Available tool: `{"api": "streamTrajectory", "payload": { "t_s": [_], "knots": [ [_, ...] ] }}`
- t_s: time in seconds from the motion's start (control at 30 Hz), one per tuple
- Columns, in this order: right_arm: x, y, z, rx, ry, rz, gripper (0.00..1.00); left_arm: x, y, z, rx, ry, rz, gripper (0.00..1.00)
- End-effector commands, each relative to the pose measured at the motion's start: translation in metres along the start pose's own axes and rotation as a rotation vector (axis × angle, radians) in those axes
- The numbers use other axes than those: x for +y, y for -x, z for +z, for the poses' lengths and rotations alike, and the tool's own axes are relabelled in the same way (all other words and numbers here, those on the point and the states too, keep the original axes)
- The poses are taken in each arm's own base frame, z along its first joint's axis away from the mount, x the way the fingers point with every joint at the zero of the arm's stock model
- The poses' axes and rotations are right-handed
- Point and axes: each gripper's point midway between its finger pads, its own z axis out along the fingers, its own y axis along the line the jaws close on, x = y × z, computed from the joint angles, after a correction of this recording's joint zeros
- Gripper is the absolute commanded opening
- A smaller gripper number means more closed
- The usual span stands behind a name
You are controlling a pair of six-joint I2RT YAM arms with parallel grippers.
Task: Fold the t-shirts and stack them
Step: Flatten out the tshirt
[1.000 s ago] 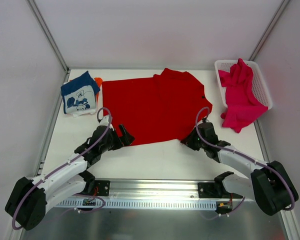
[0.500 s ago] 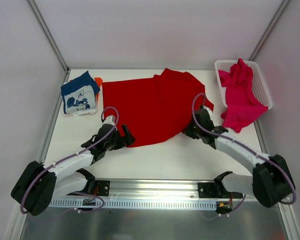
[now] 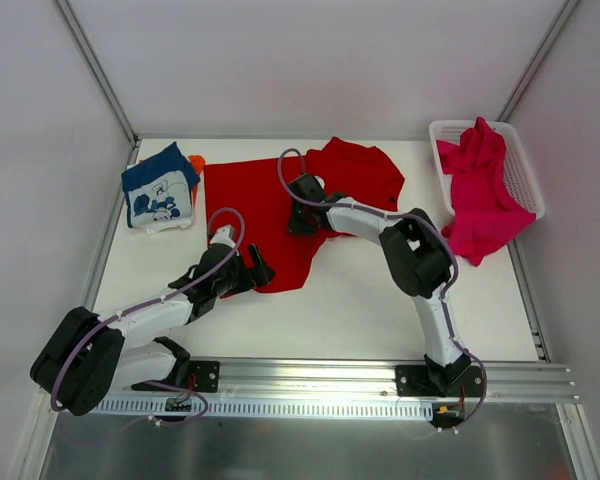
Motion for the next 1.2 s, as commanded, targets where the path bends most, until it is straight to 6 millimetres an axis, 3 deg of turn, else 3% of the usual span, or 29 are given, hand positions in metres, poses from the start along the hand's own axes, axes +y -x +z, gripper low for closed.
{"api": "streamTrajectory", "payload": {
  "t_s": [0.0, 0.07, 0.1, 0.13, 0.3, 0.33, 0.57, 0.77, 0.87, 0.97, 1.1, 1.17],
  "knots": [
    [-0.011, -0.005, -0.003, 0.040, -0.054, -0.044, 0.28, 0.001, -0.004, 0.000, 0.014, 0.003, 0.036, 0.99],
    [-0.023, -0.001, -0.016, 0.006, -0.101, -0.070, 0.58, 0.003, -0.004, 0.001, 0.014, 0.007, 0.035, 0.99],
    [-0.040, -0.012, -0.018, 0.016, -0.146, -0.078, 0.87, 0.003, -0.005, 0.001, 0.015, 0.004, 0.033, 0.99],
    [-0.039, -0.004, -0.035, -0.018, -0.145, -0.082, 0.99, 0.004, -0.007, 0.002, 0.021, 0.007, 0.032, 0.99],
    [-0.070, -0.005, -0.085, -0.091, -0.226, -0.107, 0.99, 0.002, -0.011, 0.006, 0.038, -0.006, 0.018, 0.99],
    [-0.075, -0.005, -0.105, -0.125, -0.233, -0.107, 1.00, 0.002, -0.011, 0.007, 0.039, -0.005, 0.015, 0.99],
    [-0.093, -0.006, -0.181, -0.241, -0.213, -0.071, 0.99, -0.004, -0.011, 0.005, 0.048, -0.033, 0.017, 0.99],
    [-0.111, -0.008, -0.220, -0.318, -0.222, -0.050, 0.99, -0.010, -0.001, -0.003, 0.022, -0.036, 0.027, 0.99],
    [-0.125, -0.010, -0.223, -0.337, -0.261, -0.052, 0.99, -0.009, 0.005, -0.007, 0.002, -0.020, 0.035, 0.99],
    [-0.142, -0.021, -0.210, -0.301, -0.309, -0.049, 0.99, -0.009, 0.009, -0.010, -0.015, -0.016, 0.036, 0.99],
    [-0.159, -0.032, -0.174, -0.237, -0.284, 0.004, 0.98, -0.008, 0.009, -0.015, -0.020, -0.012, 0.038, 0.99],
    [-0.166, -0.026, -0.157, -0.225, -0.244, 0.060, 0.96, -0.006, 0.010, -0.019, -0.023, -0.005, 0.042, 0.99]
  ]
}}
